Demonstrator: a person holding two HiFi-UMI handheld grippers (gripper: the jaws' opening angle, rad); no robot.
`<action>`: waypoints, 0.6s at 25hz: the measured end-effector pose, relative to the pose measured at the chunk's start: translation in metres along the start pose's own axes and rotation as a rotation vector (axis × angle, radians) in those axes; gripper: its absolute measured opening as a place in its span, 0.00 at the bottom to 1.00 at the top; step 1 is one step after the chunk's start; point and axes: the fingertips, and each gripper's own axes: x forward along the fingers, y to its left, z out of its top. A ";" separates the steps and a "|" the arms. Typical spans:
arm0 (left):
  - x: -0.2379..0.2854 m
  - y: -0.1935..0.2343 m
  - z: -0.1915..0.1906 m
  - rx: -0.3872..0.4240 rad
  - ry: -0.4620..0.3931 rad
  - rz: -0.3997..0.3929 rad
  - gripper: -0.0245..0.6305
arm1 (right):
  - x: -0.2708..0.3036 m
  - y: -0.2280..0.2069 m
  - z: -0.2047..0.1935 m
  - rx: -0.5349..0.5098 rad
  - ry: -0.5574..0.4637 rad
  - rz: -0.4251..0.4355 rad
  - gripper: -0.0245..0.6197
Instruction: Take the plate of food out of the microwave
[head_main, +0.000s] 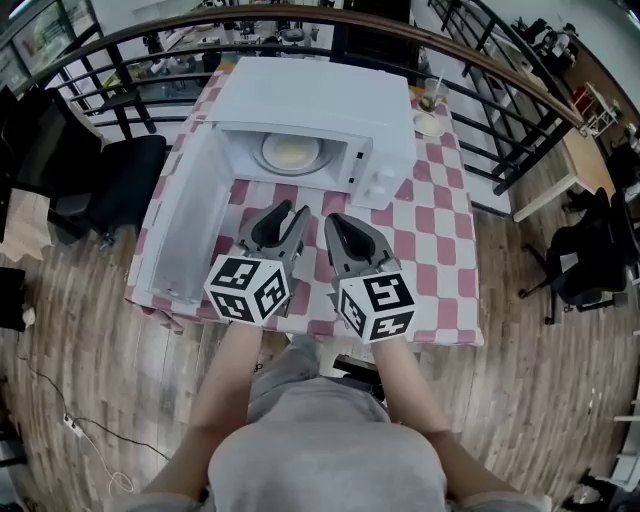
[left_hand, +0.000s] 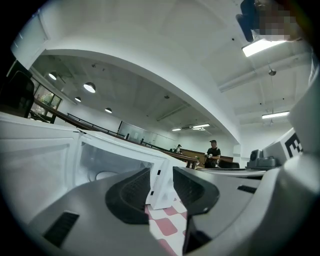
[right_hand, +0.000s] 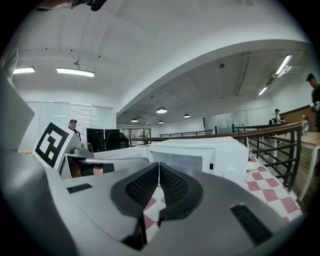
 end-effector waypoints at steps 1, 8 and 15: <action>0.004 0.004 -0.001 -0.014 0.000 0.007 0.25 | 0.004 -0.002 0.000 -0.001 0.002 0.003 0.08; 0.029 0.027 -0.008 -0.157 0.026 -0.002 0.40 | 0.026 -0.021 -0.004 0.001 0.021 0.009 0.08; 0.050 0.057 -0.025 -0.334 0.008 0.031 0.46 | 0.043 -0.034 -0.013 0.008 0.049 0.012 0.08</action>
